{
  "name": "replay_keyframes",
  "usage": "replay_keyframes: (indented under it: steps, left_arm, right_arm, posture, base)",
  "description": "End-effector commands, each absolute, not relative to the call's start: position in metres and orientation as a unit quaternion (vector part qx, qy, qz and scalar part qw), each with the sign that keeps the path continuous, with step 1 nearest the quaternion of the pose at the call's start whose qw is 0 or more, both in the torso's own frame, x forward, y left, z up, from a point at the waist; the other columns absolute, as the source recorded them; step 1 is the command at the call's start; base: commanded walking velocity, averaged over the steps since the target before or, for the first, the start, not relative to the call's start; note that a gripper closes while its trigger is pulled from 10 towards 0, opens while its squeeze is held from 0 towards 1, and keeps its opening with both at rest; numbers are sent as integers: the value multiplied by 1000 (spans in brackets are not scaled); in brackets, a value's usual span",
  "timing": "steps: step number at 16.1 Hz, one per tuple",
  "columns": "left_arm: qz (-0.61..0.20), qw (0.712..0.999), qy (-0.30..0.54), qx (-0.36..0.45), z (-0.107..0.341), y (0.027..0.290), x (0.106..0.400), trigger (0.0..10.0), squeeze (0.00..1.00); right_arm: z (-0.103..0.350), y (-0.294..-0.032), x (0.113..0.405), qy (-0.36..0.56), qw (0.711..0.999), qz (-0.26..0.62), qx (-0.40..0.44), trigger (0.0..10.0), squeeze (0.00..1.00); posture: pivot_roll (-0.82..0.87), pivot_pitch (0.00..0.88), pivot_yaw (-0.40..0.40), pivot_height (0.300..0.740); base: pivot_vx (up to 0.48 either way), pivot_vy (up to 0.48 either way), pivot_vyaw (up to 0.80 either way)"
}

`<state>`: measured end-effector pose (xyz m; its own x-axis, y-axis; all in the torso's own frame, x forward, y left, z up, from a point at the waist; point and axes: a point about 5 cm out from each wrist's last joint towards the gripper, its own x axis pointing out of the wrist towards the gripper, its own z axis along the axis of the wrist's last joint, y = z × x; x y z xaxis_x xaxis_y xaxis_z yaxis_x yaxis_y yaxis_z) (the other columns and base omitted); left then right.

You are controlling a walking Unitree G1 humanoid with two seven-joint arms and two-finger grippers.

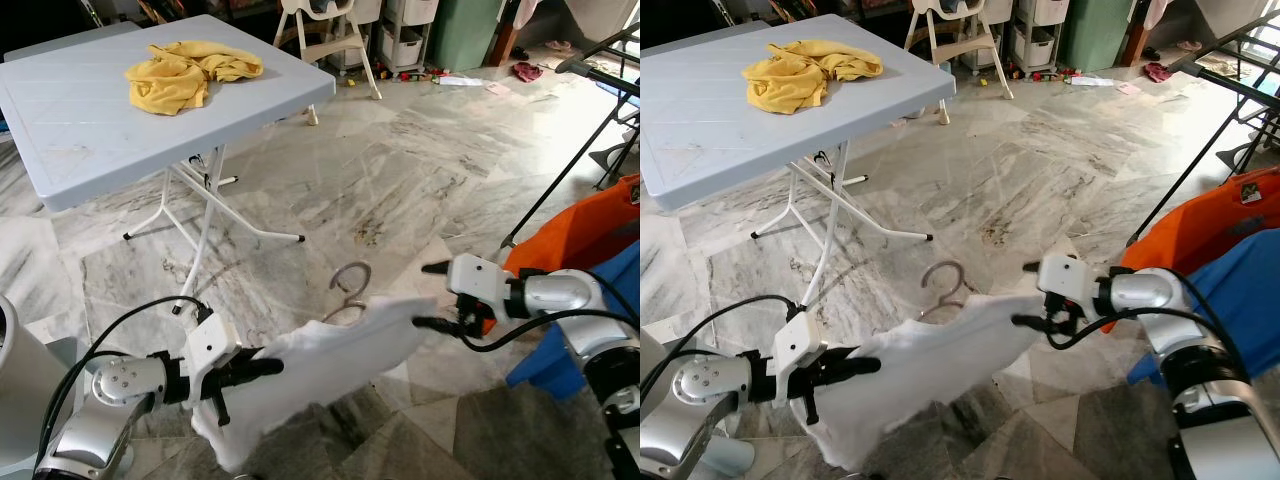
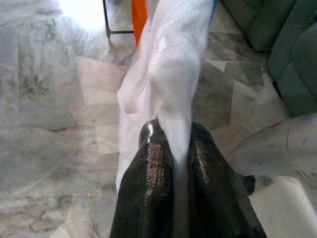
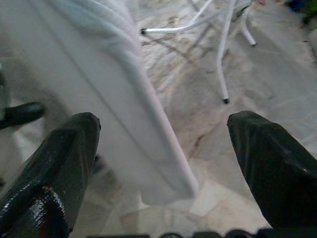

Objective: Hang hanger

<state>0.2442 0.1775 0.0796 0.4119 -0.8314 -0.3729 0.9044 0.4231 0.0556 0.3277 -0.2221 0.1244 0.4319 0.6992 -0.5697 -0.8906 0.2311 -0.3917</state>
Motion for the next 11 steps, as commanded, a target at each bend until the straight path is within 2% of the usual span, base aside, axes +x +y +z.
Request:
replay_keyframes:
  steps: [1, 5, 7, 8, 9, 11]
  left_arm:
    - [-527, 828, 127, 141, 87, 177, 248, 0, 0]
    - [-542, 815, 126, 162, 86, 174, 246, 0, 0]
    - [-564, 796, 118, 185, 90, 166, 243, 0, 0]
    - [-564, 796, 118, 185, 90, 166, 243, 0, 0]
    - [-573, 789, 110, 192, 92, 161, 243, 0, 0]
    - [-581, 781, 103, 206, 94, 157, 243, 0, 0]
  right_arm:
    - [134, -221, 330, 128, 767, 522, -351, 10000, 0]
    - [133, -215, 328, 128, 762, 539, -336, 10000, 0]
    - [117, -197, 323, 135, 750, 566, -315, 10000, 0]
    - [117, -197, 323, 135, 750, 566, -315, 10000, 0]
    - [100, -186, 314, 160, 731, 590, -303, 10000, 0]
    - [85, -183, 309, 194, 712, 599, -311, 9922, 0]
  posture:
    - [-78, 80, 7, 740]
    - [-73, 77, 7, 740]
    - [-74, 75, 11, 740]
    - [-74, 75, 11, 740]
    - [-72, 74, 11, 740]
    - [-70, 73, 12, 740]
  base:
    - [0, 0, 0]
    - [0, 0, 0]
    - [0, 0, 0]
    - [0, 0, 0]
    - [0, 0, 0]
    - [0, 0, 0]
